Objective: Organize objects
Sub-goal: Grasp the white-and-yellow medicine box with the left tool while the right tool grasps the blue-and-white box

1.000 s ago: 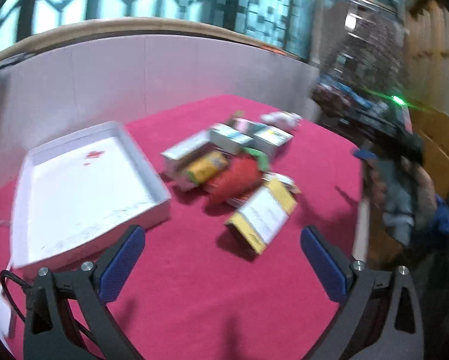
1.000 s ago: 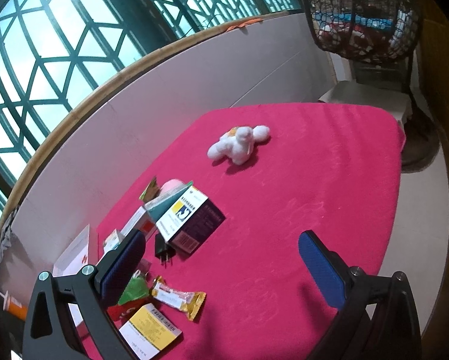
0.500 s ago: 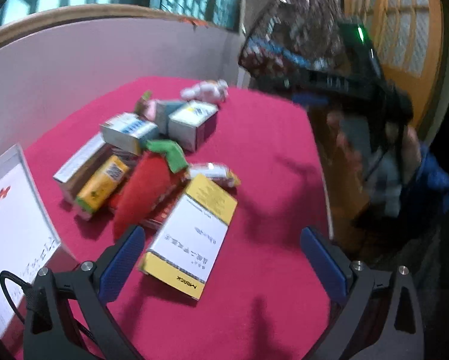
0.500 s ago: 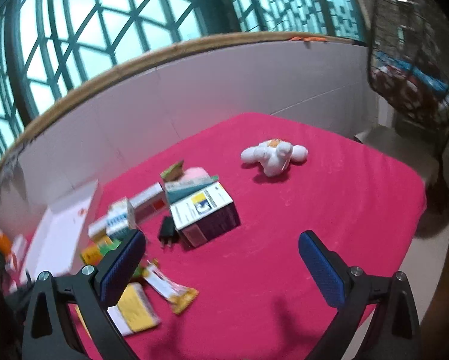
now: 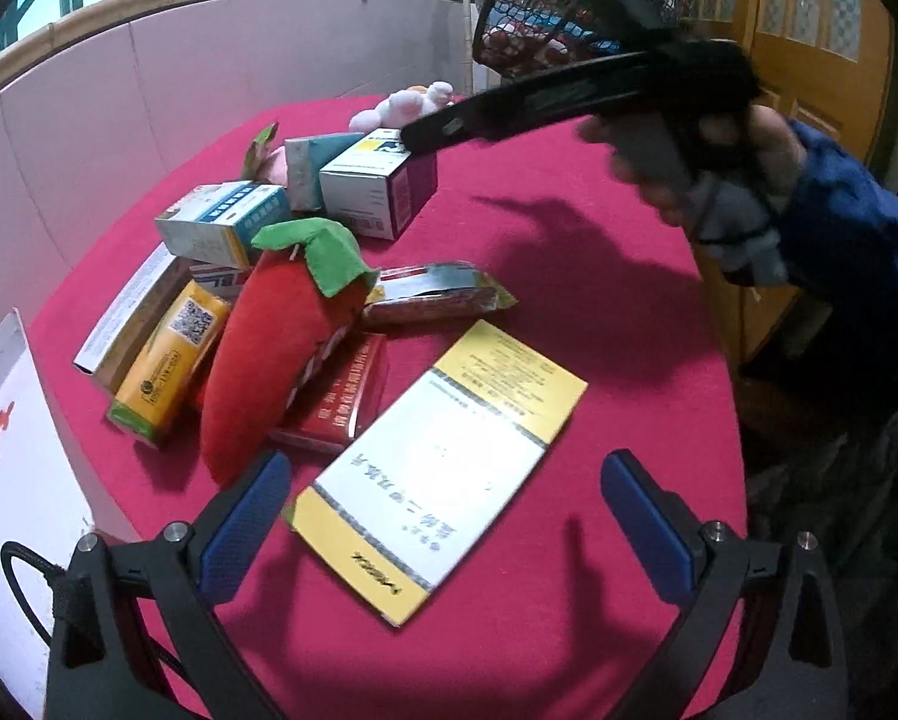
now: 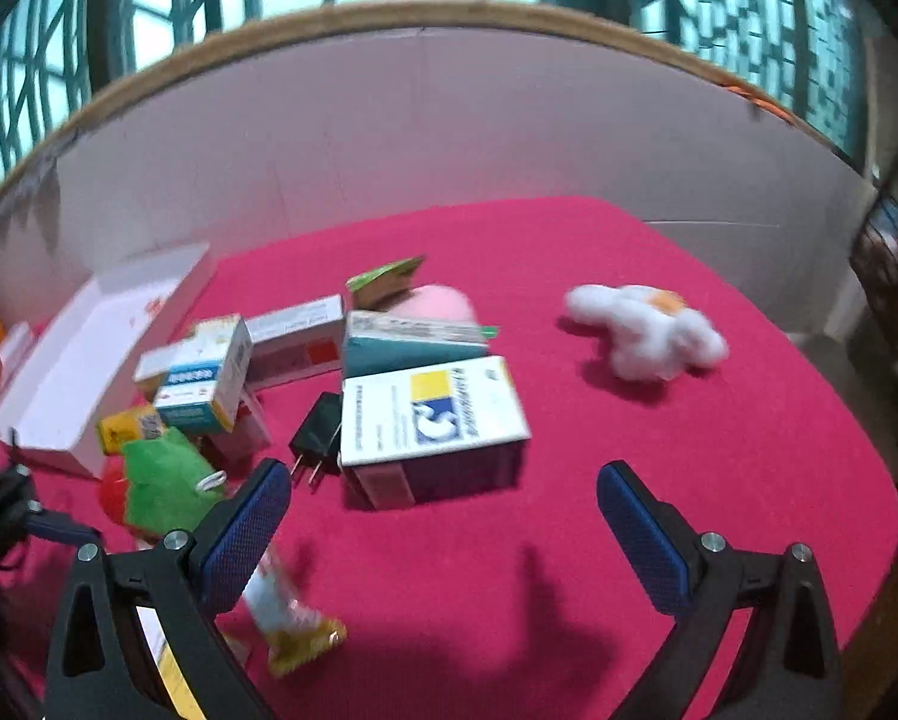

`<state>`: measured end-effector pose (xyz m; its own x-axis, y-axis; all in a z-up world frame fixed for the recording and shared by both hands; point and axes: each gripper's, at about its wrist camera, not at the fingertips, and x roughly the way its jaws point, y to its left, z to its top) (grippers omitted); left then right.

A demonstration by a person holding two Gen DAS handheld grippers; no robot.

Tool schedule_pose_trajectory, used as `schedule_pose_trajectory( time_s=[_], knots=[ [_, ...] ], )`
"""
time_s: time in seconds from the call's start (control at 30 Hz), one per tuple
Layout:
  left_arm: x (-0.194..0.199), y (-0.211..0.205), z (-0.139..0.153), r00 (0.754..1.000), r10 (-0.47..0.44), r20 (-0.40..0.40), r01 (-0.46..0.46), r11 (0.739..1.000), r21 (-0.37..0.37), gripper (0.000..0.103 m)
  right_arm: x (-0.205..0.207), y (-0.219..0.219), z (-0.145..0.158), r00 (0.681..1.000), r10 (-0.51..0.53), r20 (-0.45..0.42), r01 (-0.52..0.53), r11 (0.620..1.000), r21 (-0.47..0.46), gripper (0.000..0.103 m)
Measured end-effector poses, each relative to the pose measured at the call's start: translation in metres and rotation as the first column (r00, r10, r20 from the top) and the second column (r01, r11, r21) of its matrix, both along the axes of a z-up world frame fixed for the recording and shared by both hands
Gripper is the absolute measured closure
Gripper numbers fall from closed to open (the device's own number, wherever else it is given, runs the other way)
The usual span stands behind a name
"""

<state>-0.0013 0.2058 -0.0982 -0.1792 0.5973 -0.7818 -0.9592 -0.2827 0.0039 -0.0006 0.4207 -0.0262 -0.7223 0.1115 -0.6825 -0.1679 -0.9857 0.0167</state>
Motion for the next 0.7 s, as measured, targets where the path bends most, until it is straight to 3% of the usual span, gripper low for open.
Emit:
schedule_pose_trajectory(
  time_s=[0.3,0.4,0.47,0.5,0.53,0.7],
  knots=[
    [0.003,0.013,-0.003,0.997,-0.083,0.004,0.083,0.995,-0.056,0.001,-0.041,0.001,-0.027,0.996,0.021,0.091,-0.022,1.000,0.015,0.001],
    [0.004,0.019,-0.009,0.994,-0.112,0.018,0.113,0.990,-0.087,0.007,-0.046,0.001,-0.032,0.994,0.018,0.106,-0.019,1.000,0.014,0.008],
    [0.003,0.019,-0.010,0.991,-0.123,0.055,0.128,0.989,-0.080,0.017,-0.046,0.001,-0.033,0.994,0.014,0.109,-0.015,1.000,0.009,0.015],
    [0.002,0.017,-0.011,0.987,-0.131,0.092,0.138,0.988,-0.076,0.031,-0.046,0.001,-0.033,0.994,0.015,0.109,-0.016,1.000,0.006,0.015],
    [0.001,0.016,-0.012,0.983,-0.136,0.120,0.146,0.987,-0.074,0.035,-0.045,0.001,-0.033,0.994,0.013,0.105,-0.014,1.000,0.006,0.015],
    [0.011,0.009,-0.011,0.984,-0.135,0.113,0.144,0.986,-0.085,0.037,-0.046,0.002,-0.033,0.995,0.011,0.100,-0.011,1.000,-0.002,0.015]
  ],
)
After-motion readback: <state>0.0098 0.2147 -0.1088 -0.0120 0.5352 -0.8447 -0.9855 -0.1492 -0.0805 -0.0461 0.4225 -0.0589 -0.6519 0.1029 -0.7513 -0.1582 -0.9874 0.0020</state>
